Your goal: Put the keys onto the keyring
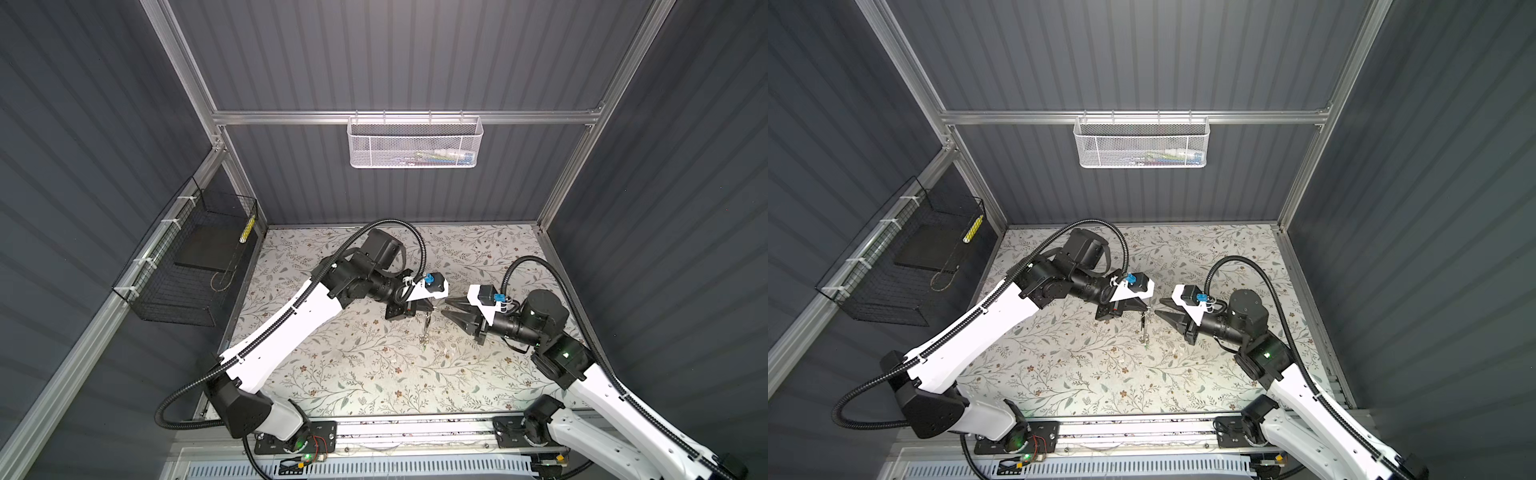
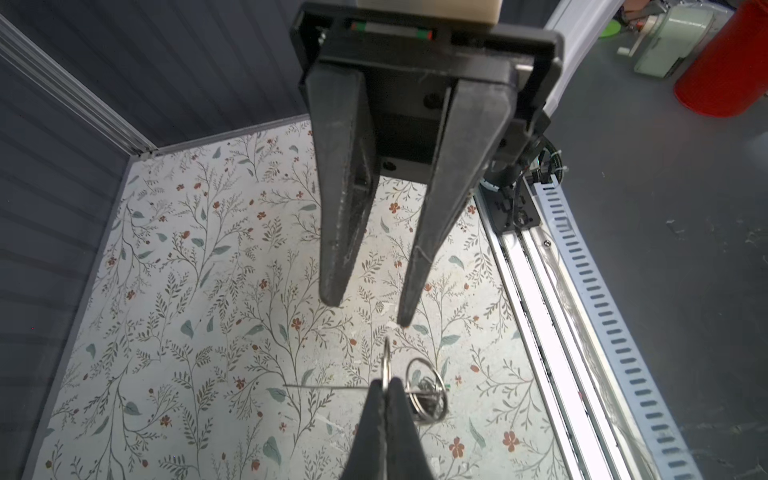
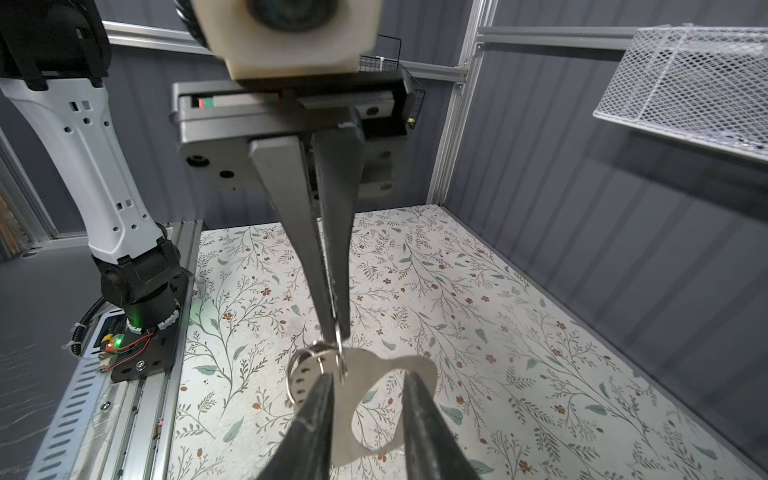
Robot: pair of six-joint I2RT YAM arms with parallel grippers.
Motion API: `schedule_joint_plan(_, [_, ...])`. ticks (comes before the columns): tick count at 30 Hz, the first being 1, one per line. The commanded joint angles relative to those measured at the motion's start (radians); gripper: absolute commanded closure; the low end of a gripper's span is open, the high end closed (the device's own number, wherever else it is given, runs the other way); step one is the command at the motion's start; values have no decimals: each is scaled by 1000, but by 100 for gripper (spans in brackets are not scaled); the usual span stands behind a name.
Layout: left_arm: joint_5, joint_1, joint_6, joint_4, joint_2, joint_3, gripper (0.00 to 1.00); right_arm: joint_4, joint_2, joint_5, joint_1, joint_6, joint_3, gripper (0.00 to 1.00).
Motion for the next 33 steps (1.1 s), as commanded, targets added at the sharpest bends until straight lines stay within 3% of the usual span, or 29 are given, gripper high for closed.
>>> schedule_joint_plan(1, [-41,-10,36,-118,14,56,100,-1,22,-17,17,-6,34,71])
schedule_joint_plan(33, [24,-28,37,-76,4,58,100,59,103,-45,48,37,10,90])
